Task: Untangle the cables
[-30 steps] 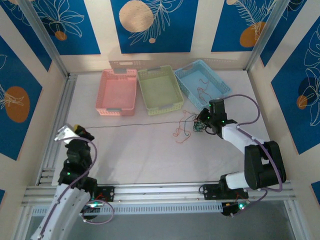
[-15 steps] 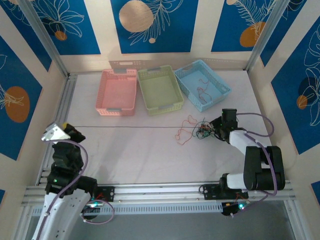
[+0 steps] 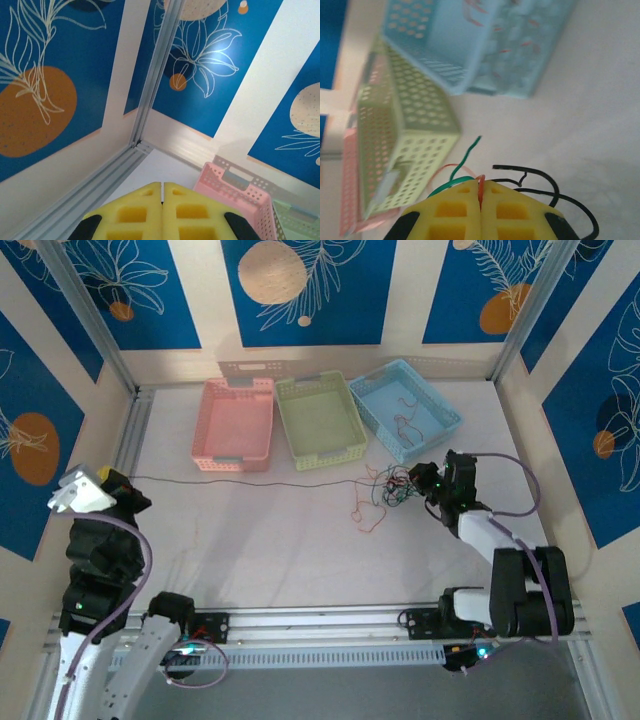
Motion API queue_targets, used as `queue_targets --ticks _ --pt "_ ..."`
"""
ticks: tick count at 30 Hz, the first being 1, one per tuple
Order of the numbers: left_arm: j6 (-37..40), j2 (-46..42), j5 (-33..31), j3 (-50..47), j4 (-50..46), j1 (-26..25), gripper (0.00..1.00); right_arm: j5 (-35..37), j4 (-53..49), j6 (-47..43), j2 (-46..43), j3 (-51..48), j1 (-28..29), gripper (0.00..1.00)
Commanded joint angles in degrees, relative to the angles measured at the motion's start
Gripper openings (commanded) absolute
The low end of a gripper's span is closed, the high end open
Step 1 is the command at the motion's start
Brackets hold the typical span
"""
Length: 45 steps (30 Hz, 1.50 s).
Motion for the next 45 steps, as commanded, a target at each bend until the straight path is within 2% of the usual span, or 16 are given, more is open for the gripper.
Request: queue_targets --ticks 1,6,9,12,17,20,23,26,28,30,34,38,41,45 --pt "2.9 0.3 0.3 3.7 -2.9 0.9 0.0 0.8 4.9 -2.4 -3.8 -2.2 0.2 0.02" --pt "4.6 0.2 -1.4 6.0 -4.6 0.9 0.0 4.6 -3.5 -0.9 -1.5 0.4 -1.1 0.08" --pt "5.1 2.3 3.4 6.3 -5.2 0.9 0.0 -0.9 -1.5 -1.2 2.6 2.0 -1.4 0.05" --pt "3.4 8.5 11.3 6.7 -7.5 0.9 0.0 -5.7 -0.1 -3.2 6.0 4.5 0.4 0.04" --pt "-2.0 18.6 31.5 2.5 -5.4 0.8 0.0 -8.9 1.0 -7.0 7.8 6.9 4.5 0.03" --pt "-4.9 21.0 37.4 -4.5 -0.4 0.0 0.0 -10.8 1.9 -8.9 8.4 8.1 6.5 0.04" --pt "-5.5 24.9 40.1 -9.9 3.3 -1.7 0.17 -11.4 1.8 -10.8 8.7 9.3 8.5 0.04" --pt "-4.5 29.3 39.9 -12.0 5.0 -3.4 0.49 -13.6 2.1 -12.5 9.7 10.6 10.4 0.07" --pt "-4.1 31.2 39.5 -12.1 5.4 -4.2 0.63 -15.0 1.9 -13.9 10.6 11.6 11.8 0.11" --pt "-3.6 32.4 40.1 -12.0 6.5 -4.8 0.72 -16.7 1.3 -15.3 11.6 13.0 13.2 0.17" --pt "-1.6 34.7 45.9 -10.4 8.8 -7.2 0.77 -17.8 -1.1 -18.3 13.4 15.7 16.0 0.3" --pt "-1.7 38.6 55.3 -9.8 16.0 -12.6 0.78 -15.6 -3.4 -20.7 13.5 17.0 18.1 0.32" --pt "-0.3 42.4 54.3 -7.6 16.9 -17.4 0.77 -11.4 -5.2 -21.4 13.0 17.1 18.9 0.33" --pt "3.1 48.8 48.7 -2.7 13.6 -22.0 0.78 -5.1 -10.6 -21.5 14.5 19.4 19.1 0.35"
